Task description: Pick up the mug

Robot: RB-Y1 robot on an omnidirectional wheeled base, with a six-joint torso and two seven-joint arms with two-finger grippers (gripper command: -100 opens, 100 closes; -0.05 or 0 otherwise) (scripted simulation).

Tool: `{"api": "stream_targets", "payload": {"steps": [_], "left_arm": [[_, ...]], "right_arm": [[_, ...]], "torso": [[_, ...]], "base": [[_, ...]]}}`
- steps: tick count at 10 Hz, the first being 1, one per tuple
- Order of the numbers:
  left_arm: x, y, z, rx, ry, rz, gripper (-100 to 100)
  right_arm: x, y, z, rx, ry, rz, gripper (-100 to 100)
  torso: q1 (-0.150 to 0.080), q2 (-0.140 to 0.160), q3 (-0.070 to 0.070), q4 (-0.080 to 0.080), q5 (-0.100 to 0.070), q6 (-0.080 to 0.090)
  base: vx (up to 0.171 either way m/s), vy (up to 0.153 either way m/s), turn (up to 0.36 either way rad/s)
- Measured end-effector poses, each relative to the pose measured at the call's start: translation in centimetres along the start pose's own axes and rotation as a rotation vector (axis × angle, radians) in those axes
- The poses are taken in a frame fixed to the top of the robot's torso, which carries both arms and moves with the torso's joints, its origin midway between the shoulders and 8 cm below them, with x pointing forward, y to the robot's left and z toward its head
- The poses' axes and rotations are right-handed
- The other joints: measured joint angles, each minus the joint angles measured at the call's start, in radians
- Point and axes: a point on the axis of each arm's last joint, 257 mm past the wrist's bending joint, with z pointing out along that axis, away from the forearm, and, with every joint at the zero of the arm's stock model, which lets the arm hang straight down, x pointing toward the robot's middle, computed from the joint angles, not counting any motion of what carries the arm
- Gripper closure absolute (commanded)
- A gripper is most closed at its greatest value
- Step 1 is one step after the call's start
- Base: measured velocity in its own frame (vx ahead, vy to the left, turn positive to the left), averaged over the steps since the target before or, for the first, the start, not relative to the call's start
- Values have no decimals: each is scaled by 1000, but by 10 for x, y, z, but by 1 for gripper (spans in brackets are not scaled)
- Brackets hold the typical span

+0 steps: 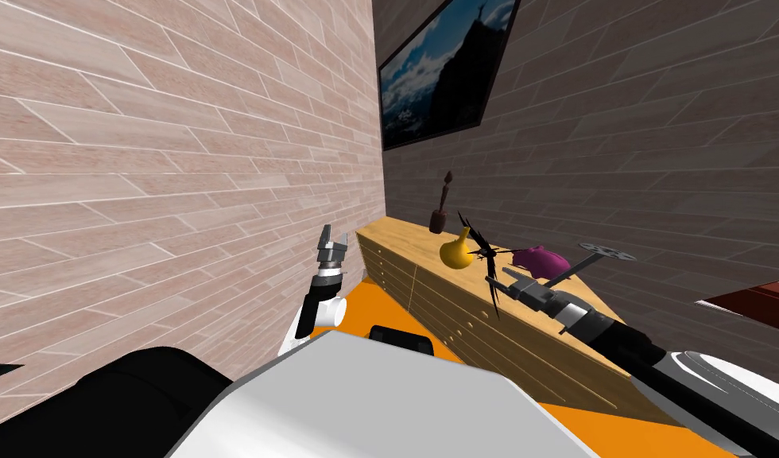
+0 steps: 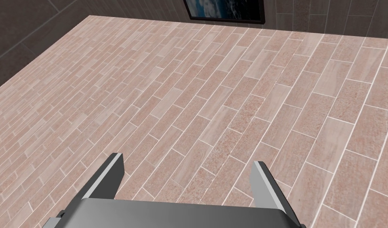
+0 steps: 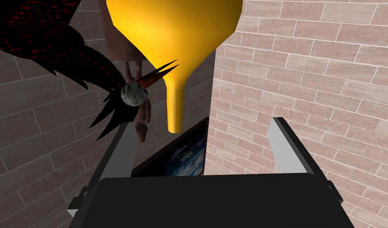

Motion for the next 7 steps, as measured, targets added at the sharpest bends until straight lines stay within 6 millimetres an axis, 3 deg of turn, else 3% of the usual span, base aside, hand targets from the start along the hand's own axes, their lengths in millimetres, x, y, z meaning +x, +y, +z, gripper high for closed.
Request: {"api": "stream_targets", "payload": {"steps": [7], "left_arm": [[0,0,0,0,0,0,0]], "right_arm": [[39,-60,-24,7,253,-271,-100]], "torso": [[-2,1,1,0,-1,1]], "base": [[-49,-87,49]]}}
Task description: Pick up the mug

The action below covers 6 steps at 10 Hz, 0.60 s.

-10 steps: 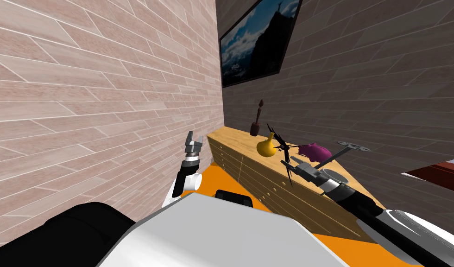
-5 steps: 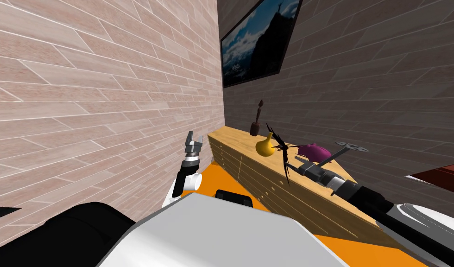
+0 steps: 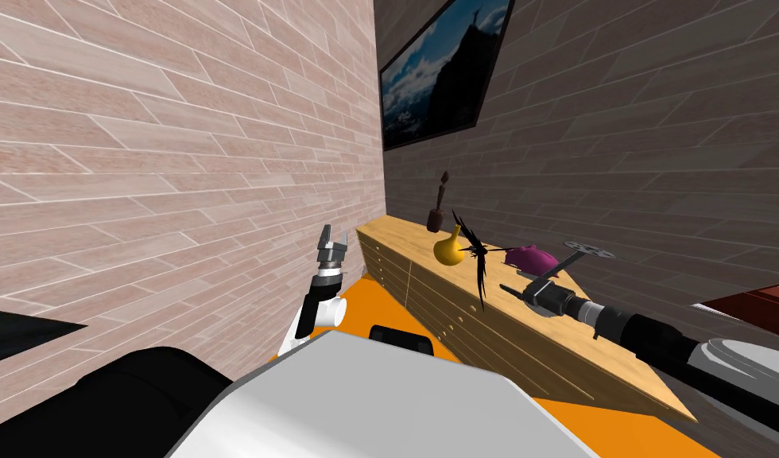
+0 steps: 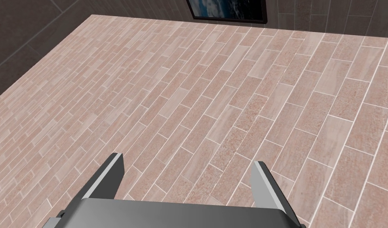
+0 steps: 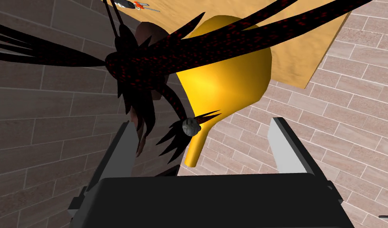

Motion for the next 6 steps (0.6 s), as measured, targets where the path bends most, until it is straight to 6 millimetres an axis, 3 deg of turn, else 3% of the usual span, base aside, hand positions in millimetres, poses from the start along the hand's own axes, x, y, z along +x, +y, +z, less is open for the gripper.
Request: {"api": "stream_targets", "payload": {"steps": [4,6], "left_arm": [[0,0,0,0,0,0,0],[0,0,0,0,0,0,0]], "right_arm": [[32,-22,-12,-4,135,-111,-100],[63,-26,-27,-21,229,-153,-100]], "torso": [[-1,1,0,0,0,0],[-3,1,0,0,-1,0]], "base": [[-55,-100,36],[-58,-106,26]]}}
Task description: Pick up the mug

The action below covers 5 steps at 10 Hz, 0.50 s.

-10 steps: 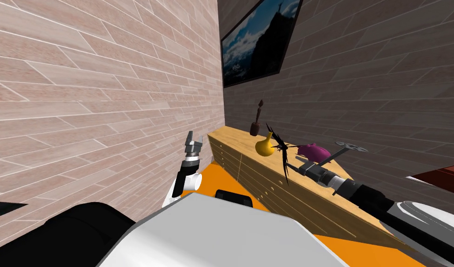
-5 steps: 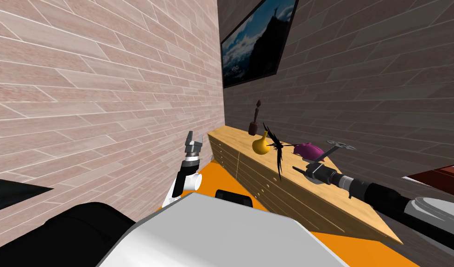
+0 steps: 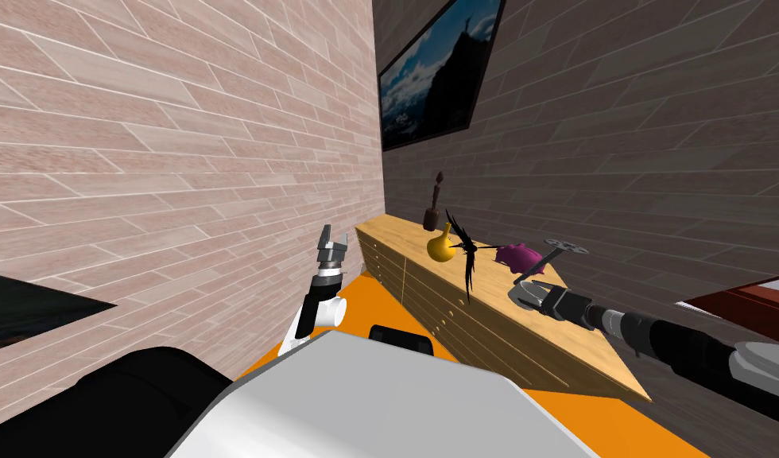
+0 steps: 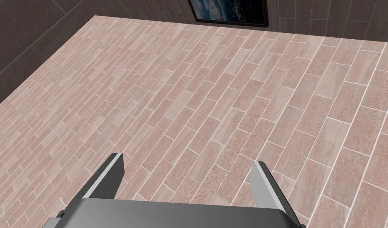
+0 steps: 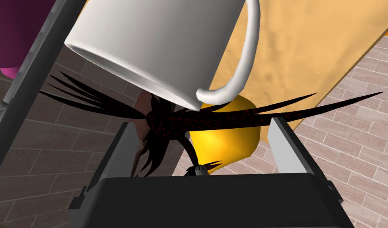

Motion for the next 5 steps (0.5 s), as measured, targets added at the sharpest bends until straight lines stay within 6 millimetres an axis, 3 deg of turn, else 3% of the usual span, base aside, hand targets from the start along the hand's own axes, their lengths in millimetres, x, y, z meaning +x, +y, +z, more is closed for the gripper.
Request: {"api": "stream_targets", "payload": {"steps": [1,2,3,5], "left_arm": [[0,0,0,0,0,0,0],[0,0,0,0,0,0,0],[0,0,0,0,0,0,0],[0,0,0,0,0,0,0]], "right_arm": [[9,5,-1,-13,26,-8,-100],[10,5,-1,-13,29,-8,0],[10,5,-1,-13,29,-8,-100],[19,6,-6,-10,36,5,-100]], "torso": [[3,-1,0,0,0,0],[6,-2,-1,0,1,0],[8,-4,-2,-1,2,-1],[10,-2,-1,-1,2,-1]], "base": [[-20,-30,2],[-4,-7,0],[-32,4,189],[-46,8,162]]}}
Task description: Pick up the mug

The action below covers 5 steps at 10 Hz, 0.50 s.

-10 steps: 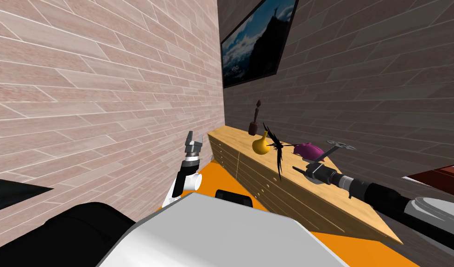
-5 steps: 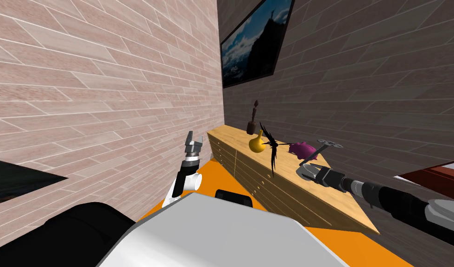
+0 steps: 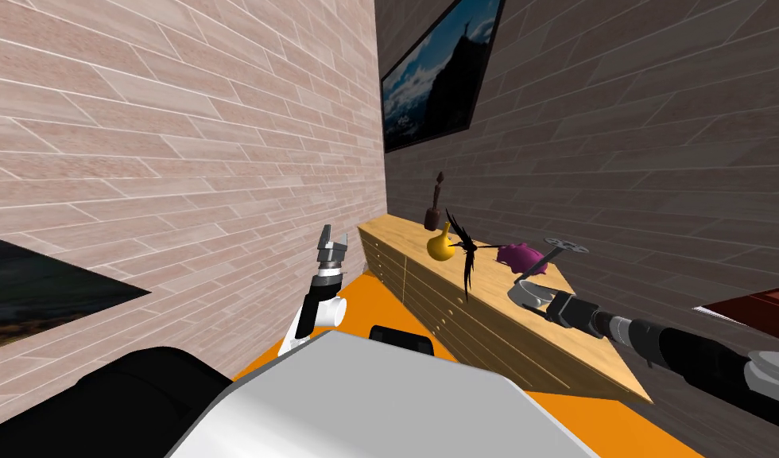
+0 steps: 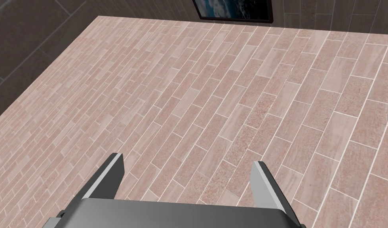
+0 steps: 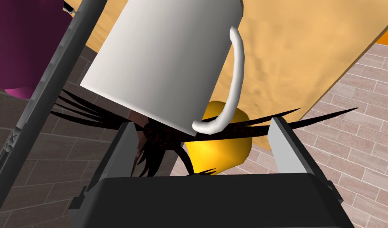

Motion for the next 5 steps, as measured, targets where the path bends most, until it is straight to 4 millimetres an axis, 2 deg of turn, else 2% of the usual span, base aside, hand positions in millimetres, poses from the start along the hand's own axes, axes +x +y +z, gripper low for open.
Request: {"api": "stream_targets", "payload": {"steps": [1,2,3,4,5], "left_arm": [[0,0,0,0,0,0,0],[0,0,0,0,0,0,0],[0,0,0,0,0,0,0],[0,0,0,0,0,0,0],[0,0,0,0,0,0,0]], "right_arm": [[9,-1,-2,1,14,4,-100],[12,-2,-3,3,13,9,-100],[10,-2,-3,8,6,22,-100],[17,-3,-5,10,18,25,-100],[20,-4,-6,15,19,32,-100]], "torso": [[0,0,0,0,0,-1],[0,0,0,0,0,0],[0,-1,0,0,0,1],[0,0,0,0,0,-1],[0,0,0,0,0,0]], "base": [[-43,2,97],[-17,1,-28],[-32,7,162],[-34,3,128],[-14,1,0]]}}
